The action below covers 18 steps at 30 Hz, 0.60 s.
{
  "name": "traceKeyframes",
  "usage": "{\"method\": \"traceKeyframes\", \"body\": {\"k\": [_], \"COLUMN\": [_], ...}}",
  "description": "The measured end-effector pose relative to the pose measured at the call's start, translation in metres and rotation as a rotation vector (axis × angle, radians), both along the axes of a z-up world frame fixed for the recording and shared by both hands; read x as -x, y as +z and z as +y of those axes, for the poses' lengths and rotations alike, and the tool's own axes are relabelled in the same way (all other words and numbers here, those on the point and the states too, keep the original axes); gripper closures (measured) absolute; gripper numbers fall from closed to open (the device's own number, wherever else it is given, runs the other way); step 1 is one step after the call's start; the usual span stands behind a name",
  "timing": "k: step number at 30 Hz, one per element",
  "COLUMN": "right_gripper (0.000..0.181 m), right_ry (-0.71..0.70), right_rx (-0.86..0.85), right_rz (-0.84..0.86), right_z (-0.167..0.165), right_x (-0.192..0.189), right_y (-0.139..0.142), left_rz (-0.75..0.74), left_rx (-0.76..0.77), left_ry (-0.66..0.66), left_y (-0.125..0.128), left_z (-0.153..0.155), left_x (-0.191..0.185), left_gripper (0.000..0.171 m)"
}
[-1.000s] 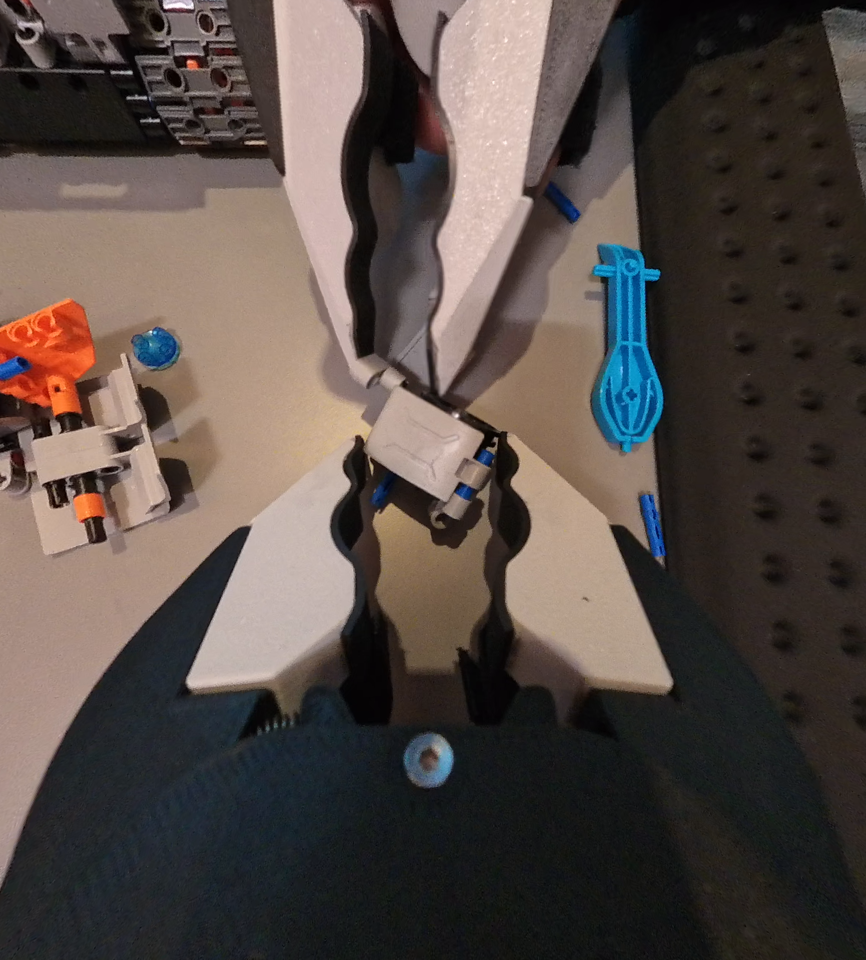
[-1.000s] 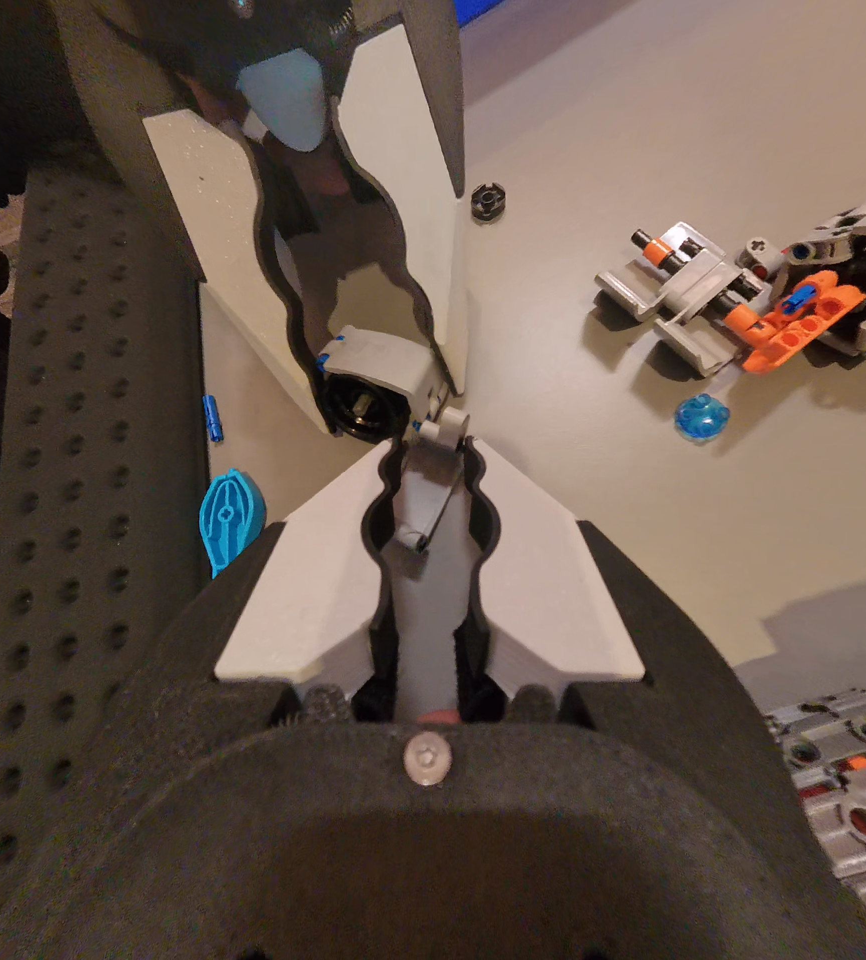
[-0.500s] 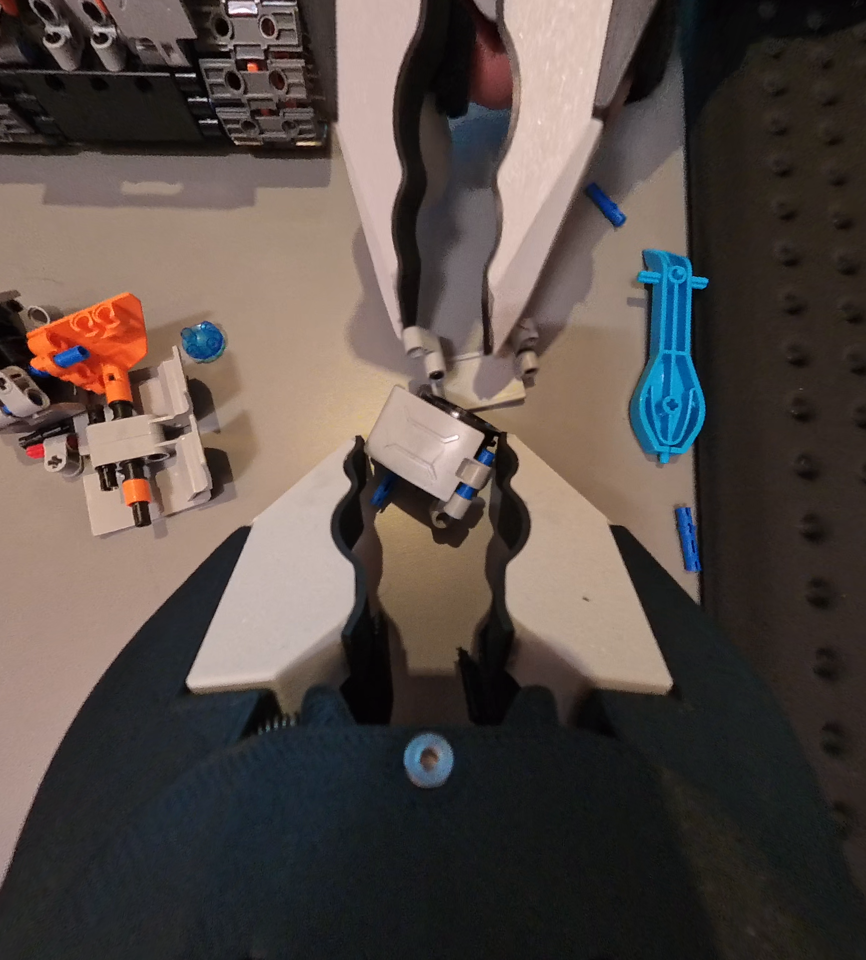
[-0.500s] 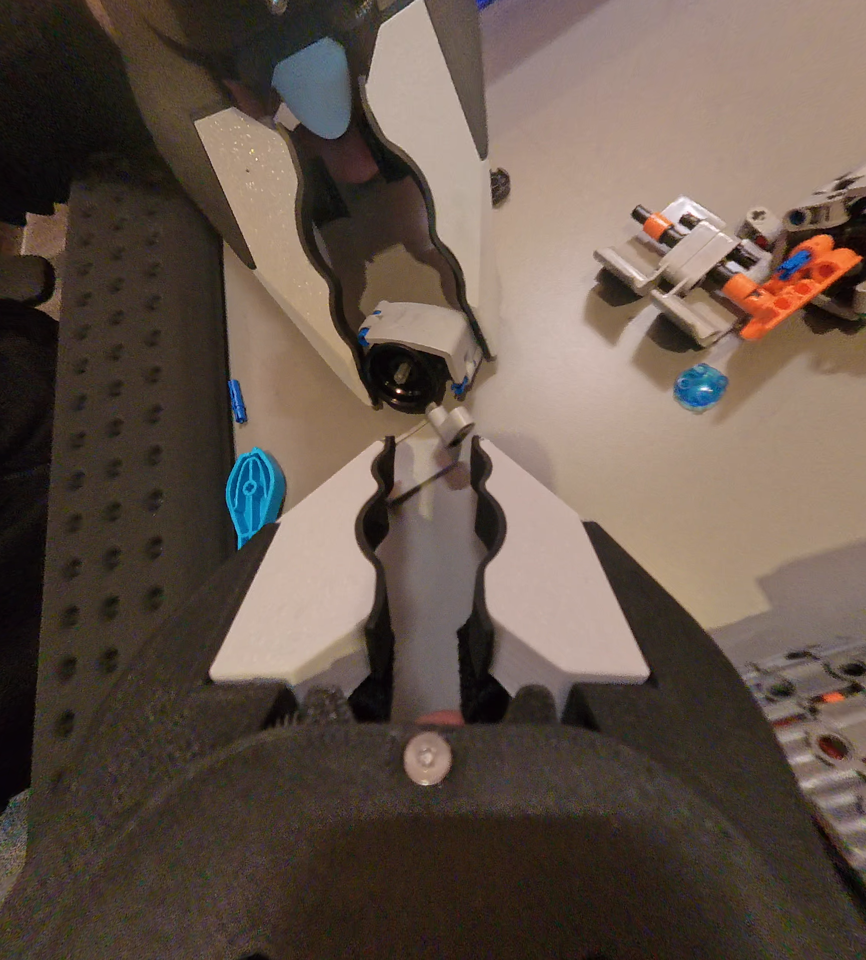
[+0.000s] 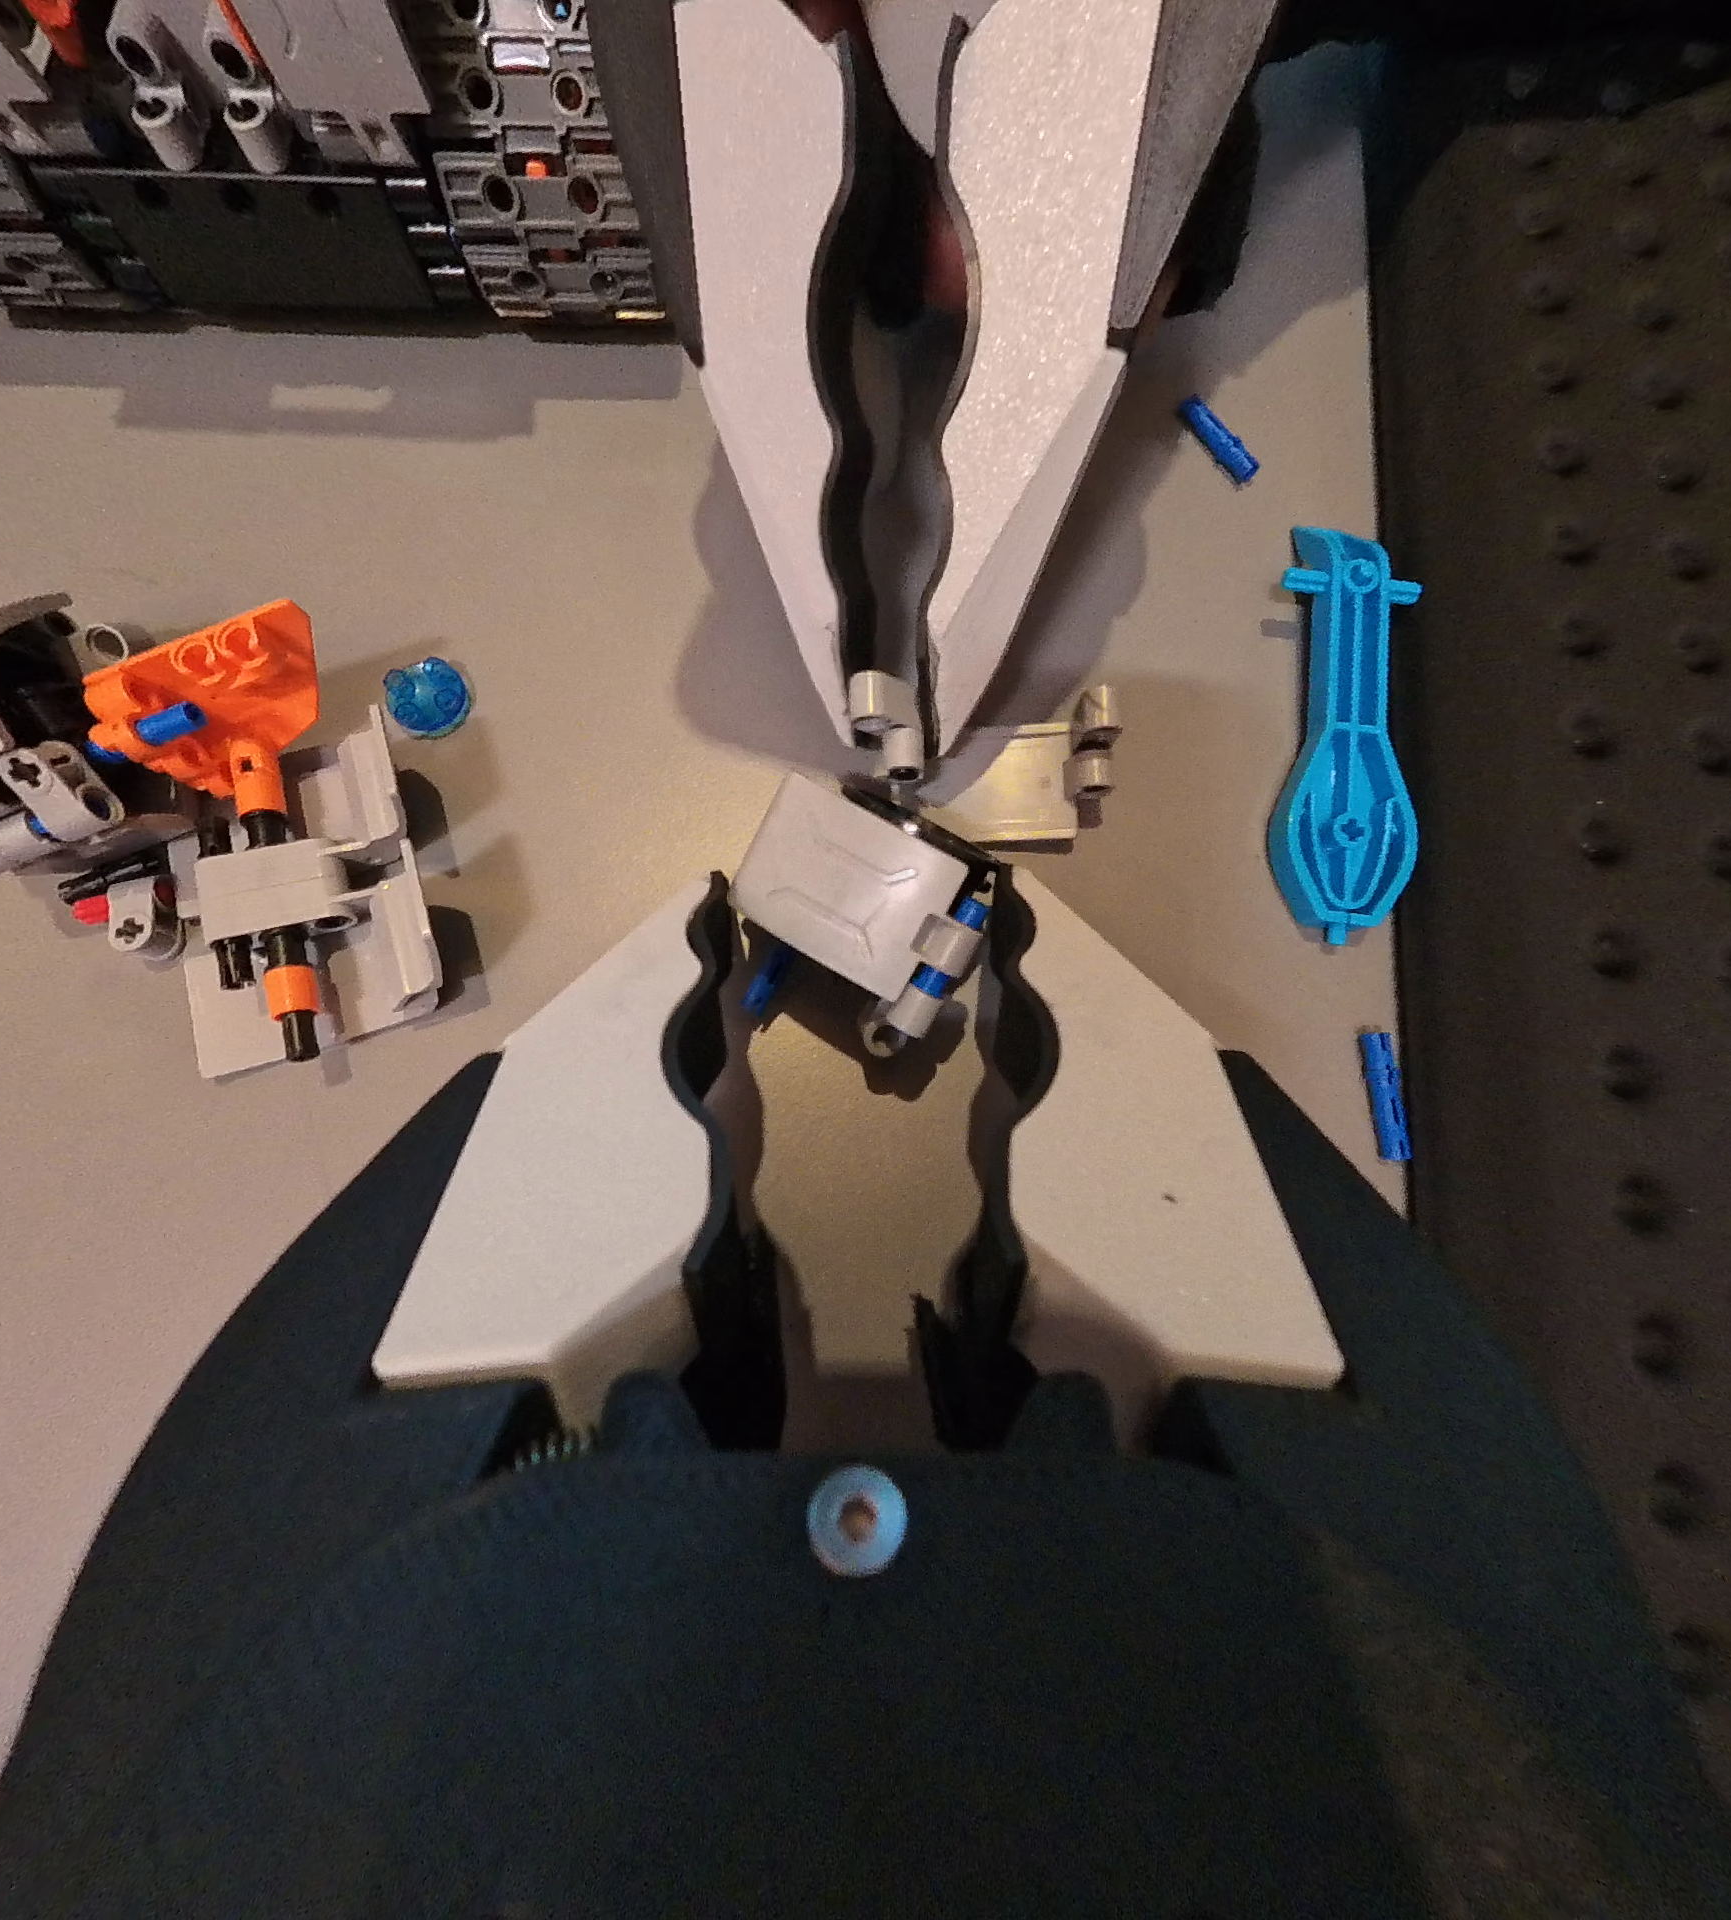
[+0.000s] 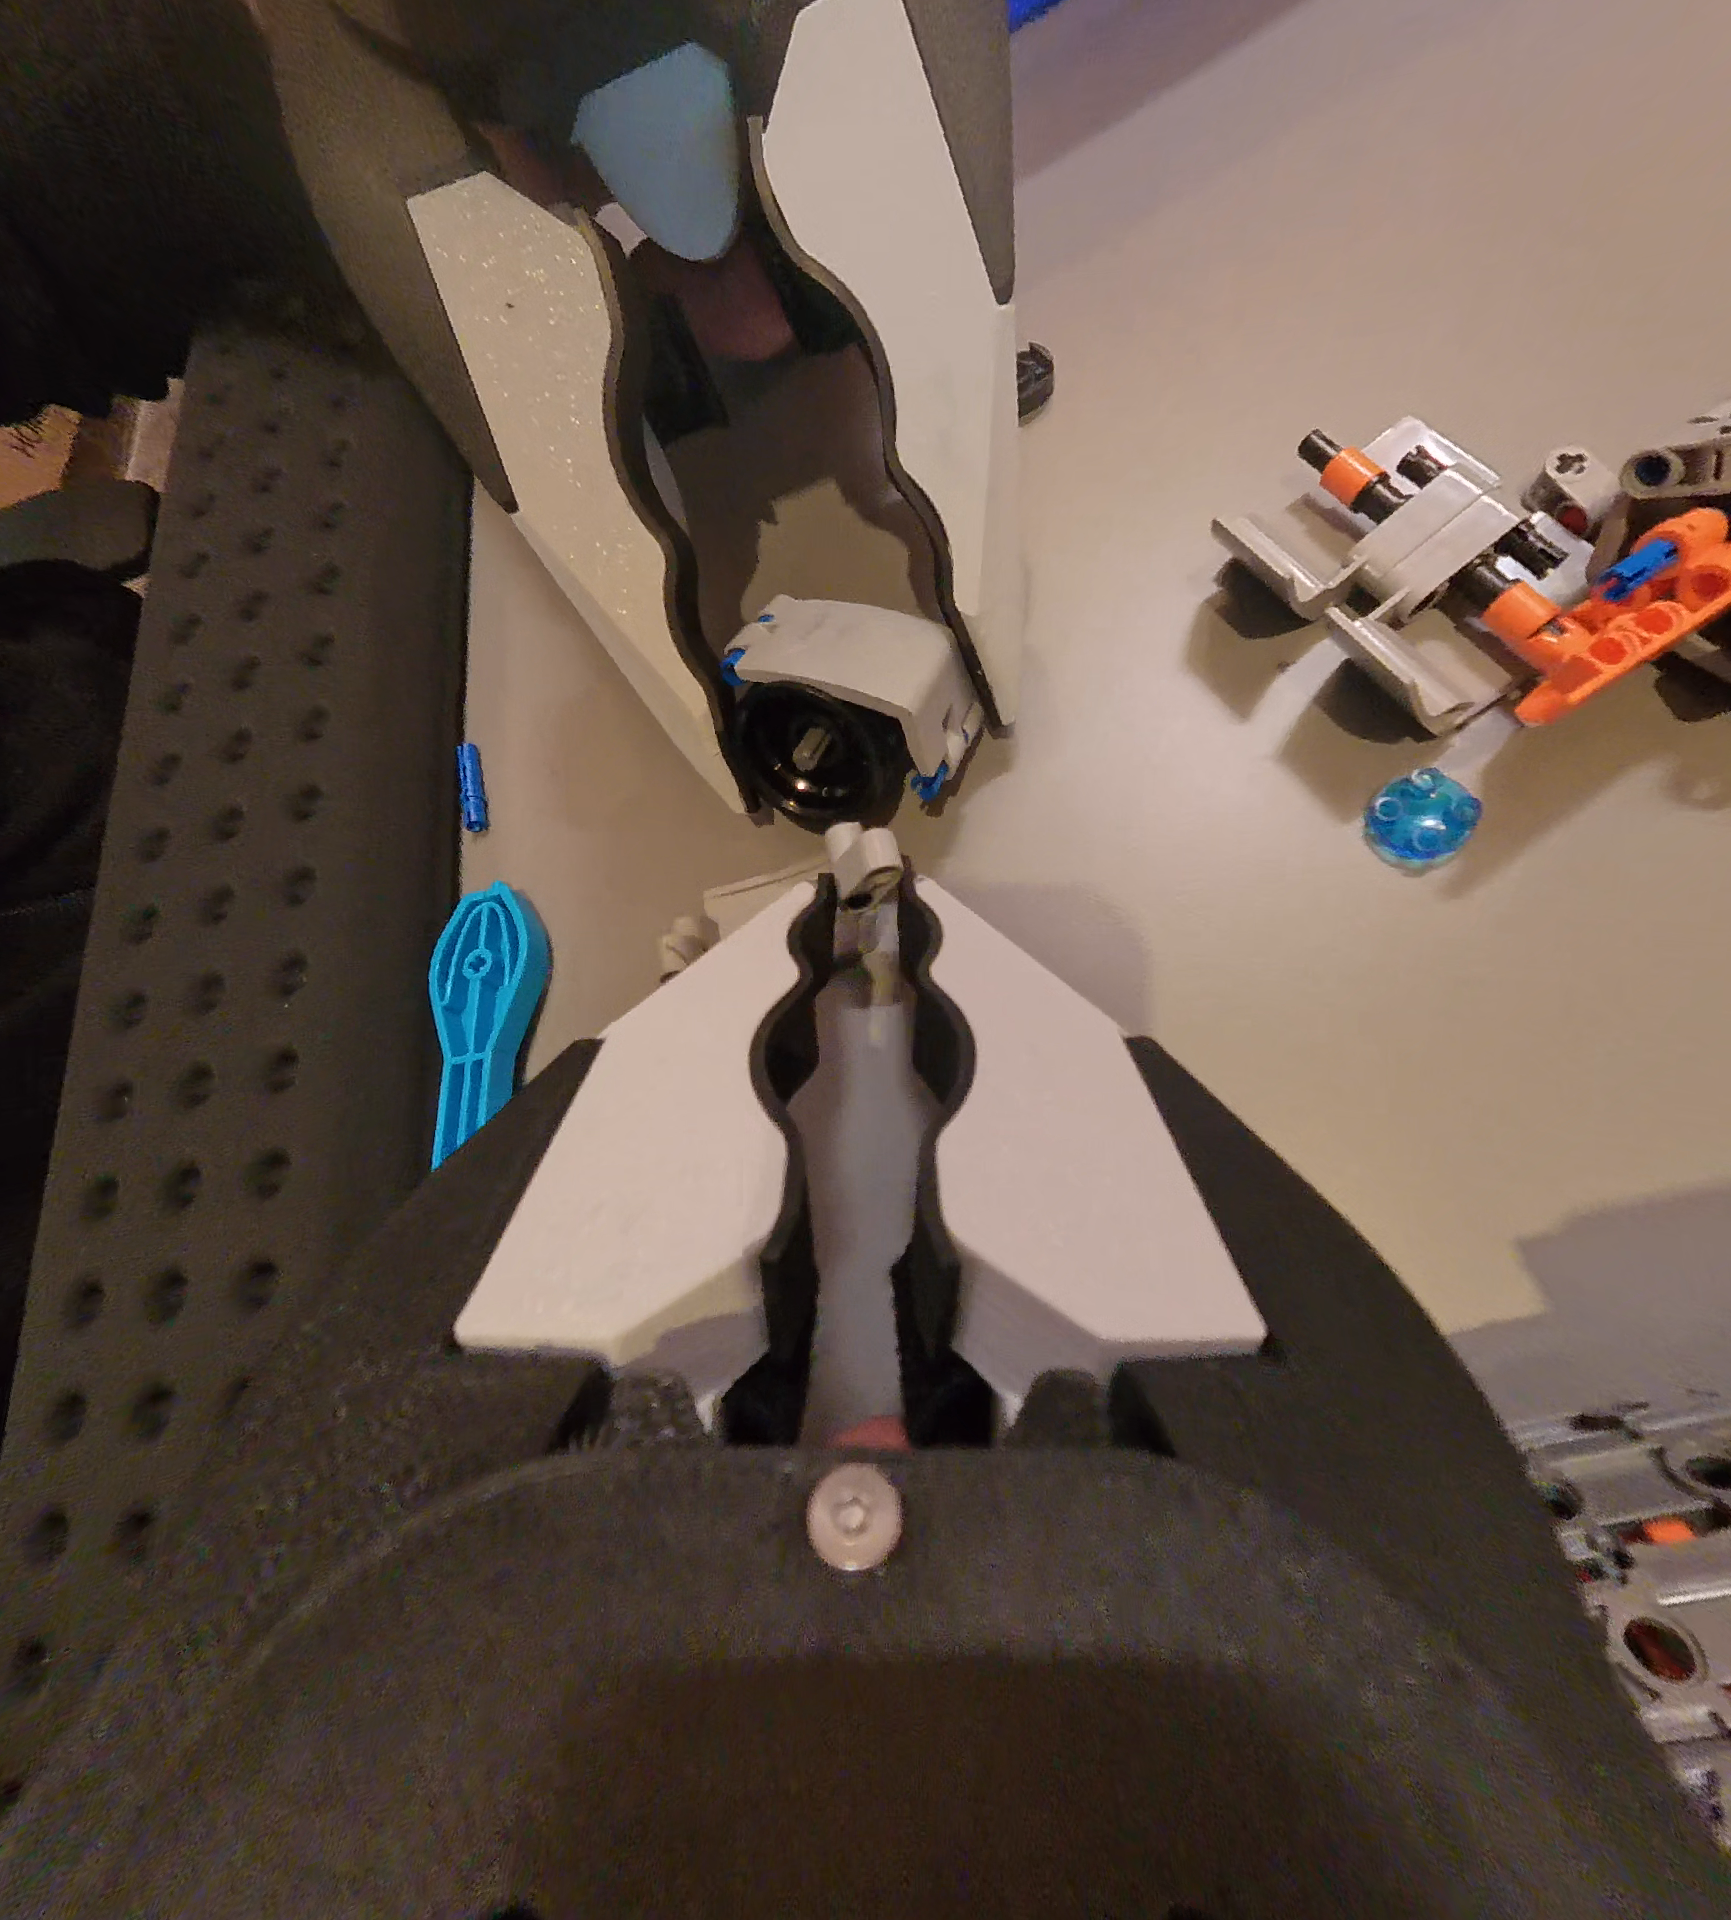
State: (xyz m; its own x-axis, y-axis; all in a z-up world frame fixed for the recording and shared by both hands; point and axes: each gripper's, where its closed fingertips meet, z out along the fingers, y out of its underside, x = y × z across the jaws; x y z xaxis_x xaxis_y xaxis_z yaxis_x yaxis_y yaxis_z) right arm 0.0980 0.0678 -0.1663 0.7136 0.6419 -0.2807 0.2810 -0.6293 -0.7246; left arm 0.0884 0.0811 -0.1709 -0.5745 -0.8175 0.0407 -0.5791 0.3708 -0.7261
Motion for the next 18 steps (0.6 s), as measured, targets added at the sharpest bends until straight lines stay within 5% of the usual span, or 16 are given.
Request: {"method": "traceKeyframes", "body": {"k": [5, 18], "right_gripper": [0.176, 0.177], "right_ry": [0.000, -0.072], "right_rx": [-0.057, -0.311], "right_rz": [-0.002, -0.347], "right_z": [0.002, 0.014], "right_x": [0.000, -0.006], "right_y": [0.009, 0.028], "left_rz": [-0.026, -0.150], "left_rx": [0.031, 0.065], "left_ry": [-0.001, 0.005], "left_y": [0.007, 0.032], "left_z": [0.000, -0.004], "left_x": [-0.001, -0.007], "left_gripper": [0.123, 0.124]}}
